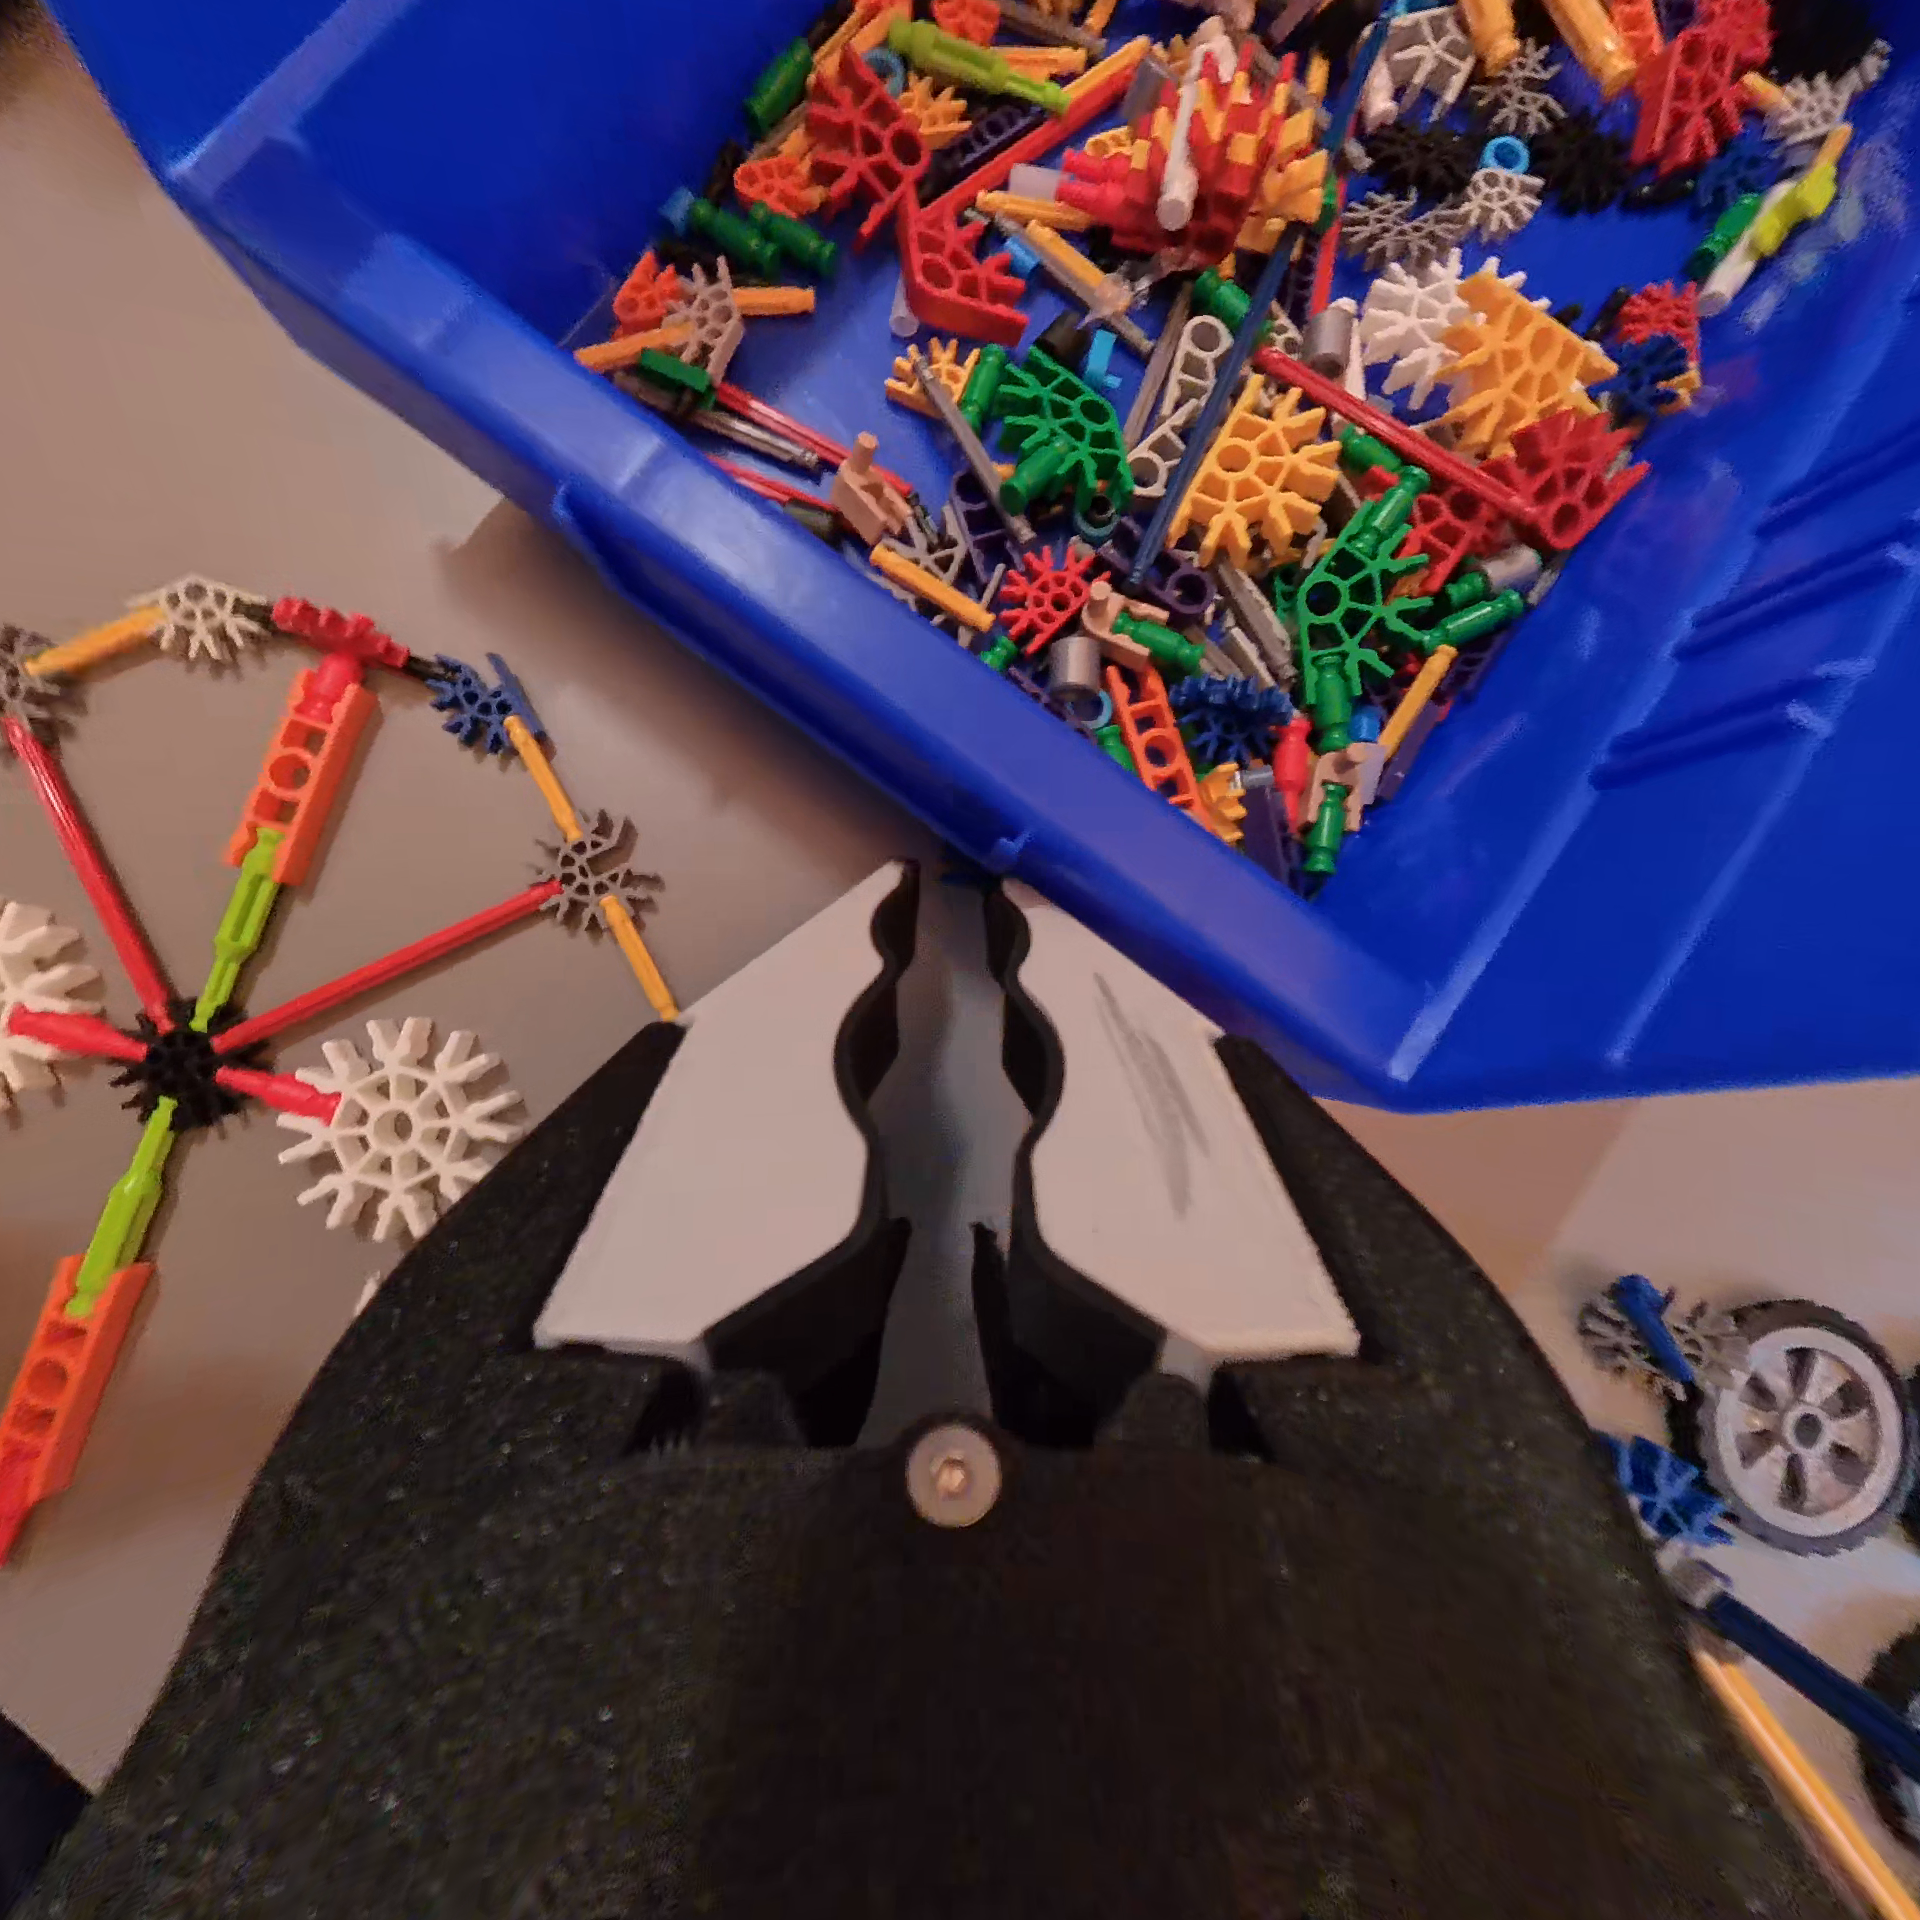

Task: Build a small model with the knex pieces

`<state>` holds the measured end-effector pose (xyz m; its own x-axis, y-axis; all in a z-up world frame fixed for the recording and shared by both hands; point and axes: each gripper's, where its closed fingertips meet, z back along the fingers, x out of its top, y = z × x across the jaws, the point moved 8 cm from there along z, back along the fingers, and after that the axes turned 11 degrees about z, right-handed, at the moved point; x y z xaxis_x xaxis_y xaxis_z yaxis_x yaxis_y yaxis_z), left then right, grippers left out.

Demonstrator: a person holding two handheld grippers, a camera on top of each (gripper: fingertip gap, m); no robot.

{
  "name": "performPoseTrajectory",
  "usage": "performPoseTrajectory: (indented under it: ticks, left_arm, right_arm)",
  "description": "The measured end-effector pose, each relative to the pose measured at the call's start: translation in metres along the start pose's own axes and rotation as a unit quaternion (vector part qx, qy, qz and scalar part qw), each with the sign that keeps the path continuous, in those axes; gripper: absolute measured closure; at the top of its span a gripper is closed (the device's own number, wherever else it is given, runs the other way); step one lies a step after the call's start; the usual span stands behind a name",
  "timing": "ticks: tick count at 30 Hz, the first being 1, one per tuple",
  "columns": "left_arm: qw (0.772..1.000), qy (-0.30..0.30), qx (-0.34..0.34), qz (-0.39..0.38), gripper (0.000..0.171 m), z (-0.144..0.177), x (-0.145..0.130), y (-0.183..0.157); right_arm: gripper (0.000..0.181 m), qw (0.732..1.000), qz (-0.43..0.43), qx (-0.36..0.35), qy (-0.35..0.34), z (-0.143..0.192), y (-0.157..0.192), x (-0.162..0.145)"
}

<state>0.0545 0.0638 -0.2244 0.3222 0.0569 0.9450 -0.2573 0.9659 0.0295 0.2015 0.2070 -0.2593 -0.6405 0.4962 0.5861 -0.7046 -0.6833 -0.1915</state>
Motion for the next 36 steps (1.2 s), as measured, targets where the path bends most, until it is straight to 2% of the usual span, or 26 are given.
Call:
performPoseTrajectory:
  ticks: [2, 5, 10, 12, 18, 26, 29, 31, 36]
  left_arm:
    - [1.000, 0.002, -0.003, 0.001, 0.041, -0.002, -0.001, 0.002]
    - [1.000, 0.003, -0.002, -0.004, 0.041, -0.003, -0.002, 0.005]
    - [1.000, 0.000, -0.003, -0.002, 0.041, -0.002, 0.000, 0.003]
    - [1.000, 0.000, -0.005, -0.001, 0.041, -0.002, 0.003, 0.001]
    - [1.000, -0.004, -0.012, 0.002, 0.041, 0.001, 0.009, -0.009]
    - [1.000, -0.001, -0.016, -0.005, 0.041, 0.001, 0.016, -0.026]
    - [1.000, -0.001, -0.018, 0.000, 0.041, 0.000, 0.015, -0.027]
    - [1.000, 0.003, -0.018, -0.004, 0.041, -0.001, 0.014, -0.027]
    - [1.000, -0.002, -0.018, -0.003, 0.041, -0.001, 0.015, -0.027]
  right_arm:
    - [0.178, 1.000, 0.001, -0.009, -0.003, -0.001, -0.002, -0.001]
    - [0.175, 1.000, 0.015, -0.021, -0.006, -0.001, 0.000, -0.004]
    - [0.170, 0.997, 0.045, 0.038, 0.052, 0.010, 0.009, -0.009]
    - [0.167, 0.995, 0.059, 0.032, 0.069, 0.017, 0.009, -0.010]
    - [0.161, 0.999, 0.036, 0.004, 0.012, 0.033, 0.005, -0.010]
    - [0.151, 0.999, 0.024, -0.011, -0.033, 0.005, 0.010, -0.002]
    - [0.153, 0.999, 0.030, -0.010, -0.031, -0.001, 0.009, -0.005]
    - [0.170, 0.999, 0.031, 0.008, -0.029, -0.002, 0.011, -0.005]
    - [0.175, 0.999, 0.048, 0.012, -0.002, 0.002, 0.013, -0.006]
